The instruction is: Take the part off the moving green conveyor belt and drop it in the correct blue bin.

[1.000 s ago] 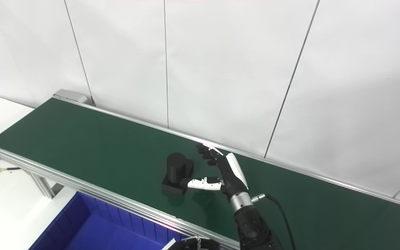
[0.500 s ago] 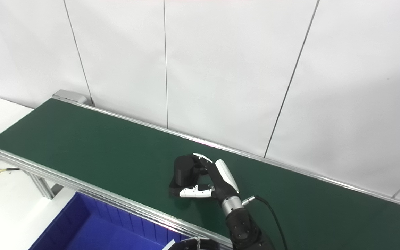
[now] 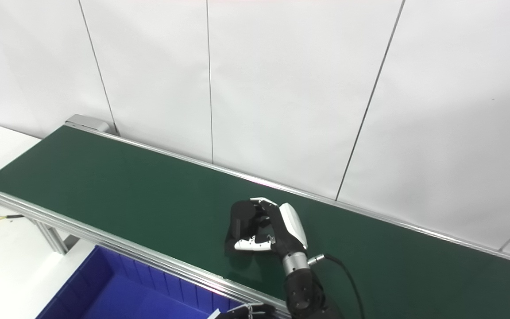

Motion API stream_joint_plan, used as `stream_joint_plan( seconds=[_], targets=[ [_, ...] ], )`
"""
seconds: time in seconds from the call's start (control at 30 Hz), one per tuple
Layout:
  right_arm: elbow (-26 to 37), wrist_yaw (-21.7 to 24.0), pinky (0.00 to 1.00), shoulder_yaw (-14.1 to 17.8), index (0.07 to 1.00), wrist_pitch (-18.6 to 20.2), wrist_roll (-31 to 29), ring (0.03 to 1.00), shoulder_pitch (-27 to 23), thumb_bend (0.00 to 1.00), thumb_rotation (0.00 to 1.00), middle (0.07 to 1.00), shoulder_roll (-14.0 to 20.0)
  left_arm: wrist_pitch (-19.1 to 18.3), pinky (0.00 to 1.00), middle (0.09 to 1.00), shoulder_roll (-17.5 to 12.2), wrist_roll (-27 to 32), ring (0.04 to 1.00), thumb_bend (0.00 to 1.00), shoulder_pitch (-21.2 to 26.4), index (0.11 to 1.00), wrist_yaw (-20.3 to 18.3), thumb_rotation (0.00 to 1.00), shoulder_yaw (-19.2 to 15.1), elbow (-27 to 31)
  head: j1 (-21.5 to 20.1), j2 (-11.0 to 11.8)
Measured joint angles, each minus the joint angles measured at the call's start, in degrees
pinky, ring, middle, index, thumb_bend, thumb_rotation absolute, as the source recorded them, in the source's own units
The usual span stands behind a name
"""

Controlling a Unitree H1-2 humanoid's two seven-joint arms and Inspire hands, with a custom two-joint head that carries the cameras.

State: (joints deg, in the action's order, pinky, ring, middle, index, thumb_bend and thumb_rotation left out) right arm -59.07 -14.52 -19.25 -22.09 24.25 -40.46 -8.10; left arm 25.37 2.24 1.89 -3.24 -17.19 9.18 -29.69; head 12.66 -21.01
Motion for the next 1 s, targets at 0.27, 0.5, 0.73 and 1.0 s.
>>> stream_joint_plan(
  seconds=[0.27,0.5,0.73,1.0],
  targets=[
    [-0.2,-2.2,0.39,-0.3,0.505,-1.3,-0.3,0.446,0.0,0.50,0.00,0.511,0.2,0.0,0.62,0.785,0.0,0.5,0.727,0.96,0.0,0.846,-1.1,0.32,0.0,1.1,-0.9,-0.5],
    [1.2,-2.3,0.36,-0.4,0.508,-1.3,-0.3,0.452,0.0,0.50,0.00,0.528,0.3,0.0,0.63,0.793,0.0,0.5,0.736,0.98,-0.1,0.849,-1.2,0.34,0.0,1.3,-1.2,-0.6],
    [2.3,-2.3,0.36,-0.4,0.498,-1.4,-0.4,0.455,0.3,0.50,0.00,0.534,0.3,0.0,0.64,0.791,0.0,0.5,0.740,0.99,-0.2,0.848,-1.2,0.34,0.0,1.3,-1.7,-0.7],
    [12.2,-1.5,0.34,2.0,0.499,-1.3,-2.9,0.453,4.0,0.50,0.00,0.535,1.0,0.0,0.65,0.790,0.1,1.1,0.740,1.00,-0.2,0.849,-1.2,0.35,0.0,1.3,-2.6,-1.0]
  ],
)
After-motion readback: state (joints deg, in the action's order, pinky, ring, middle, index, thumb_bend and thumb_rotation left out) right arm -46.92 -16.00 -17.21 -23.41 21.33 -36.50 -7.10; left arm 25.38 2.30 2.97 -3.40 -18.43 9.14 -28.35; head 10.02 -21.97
